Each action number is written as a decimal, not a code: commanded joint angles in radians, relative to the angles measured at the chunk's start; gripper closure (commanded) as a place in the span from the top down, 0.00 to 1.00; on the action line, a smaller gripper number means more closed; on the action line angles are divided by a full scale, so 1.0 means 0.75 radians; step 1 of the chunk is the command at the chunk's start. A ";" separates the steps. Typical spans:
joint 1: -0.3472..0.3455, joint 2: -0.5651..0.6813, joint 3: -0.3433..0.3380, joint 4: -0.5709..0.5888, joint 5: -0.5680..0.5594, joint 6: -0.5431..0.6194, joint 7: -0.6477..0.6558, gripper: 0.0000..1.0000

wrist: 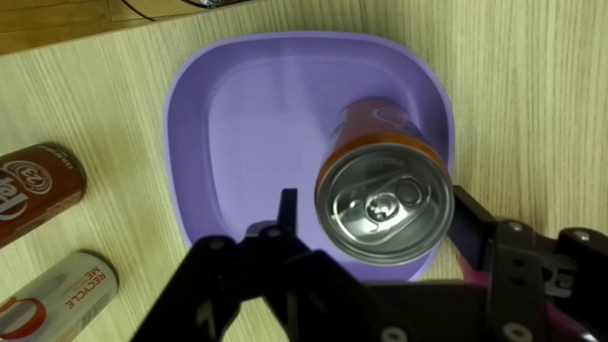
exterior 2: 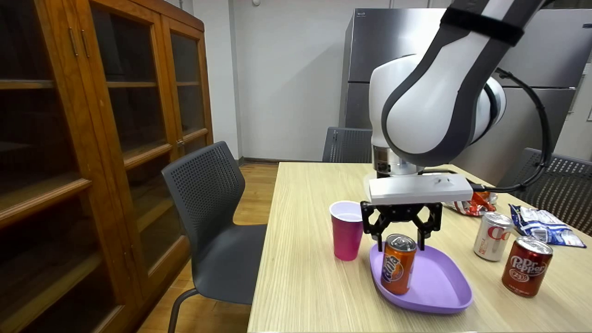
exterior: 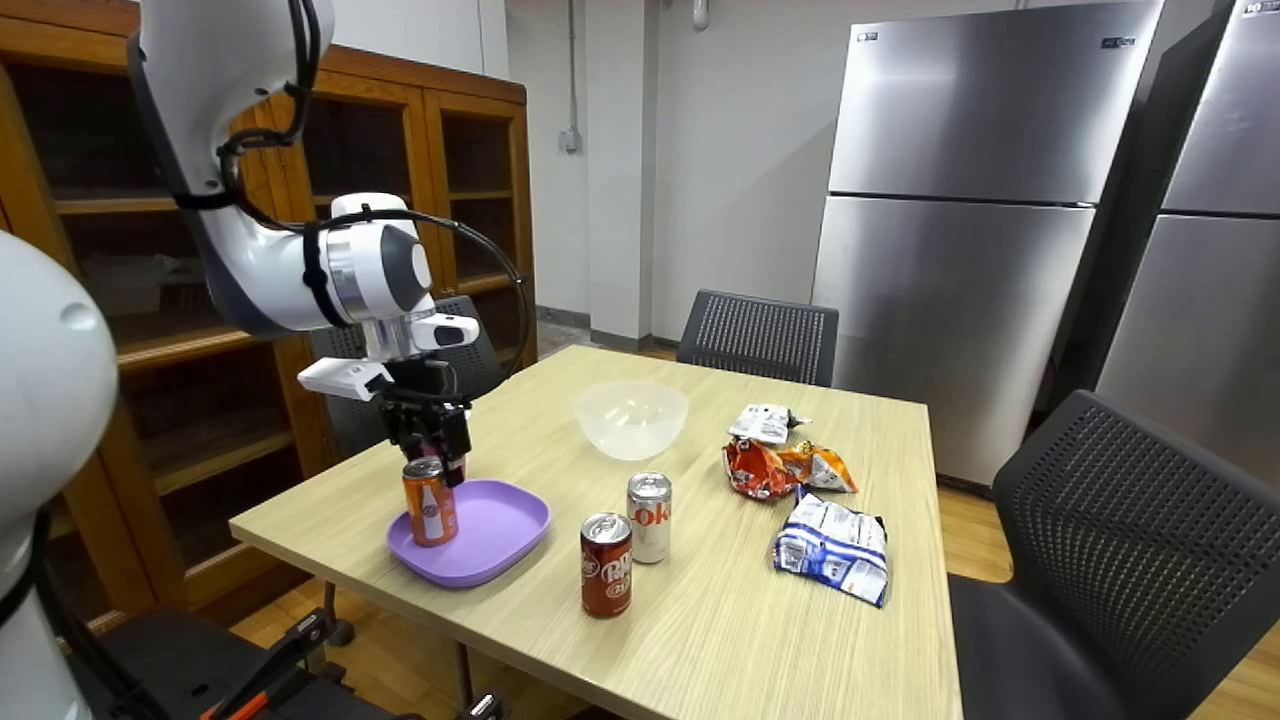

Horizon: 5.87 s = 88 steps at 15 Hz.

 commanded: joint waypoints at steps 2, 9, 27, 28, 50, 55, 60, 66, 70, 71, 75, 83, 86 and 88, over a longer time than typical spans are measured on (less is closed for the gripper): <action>-0.029 -0.038 0.027 0.007 0.024 -0.038 -0.058 1.00; -0.080 -0.175 0.019 -0.042 0.014 -0.030 -0.114 1.00; -0.391 -0.243 -0.060 -0.024 -0.001 0.005 -0.571 1.00; -0.393 -0.243 -0.060 -0.024 -0.001 0.006 -0.580 1.00; -0.573 -0.112 -0.132 -0.006 0.193 0.077 -0.969 1.00; -0.621 -0.041 -0.124 0.029 0.342 0.104 -1.028 1.00; -0.649 0.026 -0.125 0.087 0.411 0.095 -1.056 1.00; -0.654 0.114 -0.126 0.178 0.432 0.093 -1.042 1.00; -0.658 0.154 -0.121 0.217 0.445 0.090 -1.038 1.00; -0.659 0.162 -0.120 0.225 0.447 0.089 -1.039 1.00; -0.662 0.179 -0.120 0.240 0.450 0.090 -1.041 0.58; -0.643 0.106 -0.110 0.192 0.435 0.109 -1.048 0.38; -0.621 0.071 -0.104 0.169 0.421 0.133 -1.038 0.38; -0.601 0.041 -0.101 0.148 0.410 0.147 -1.032 0.38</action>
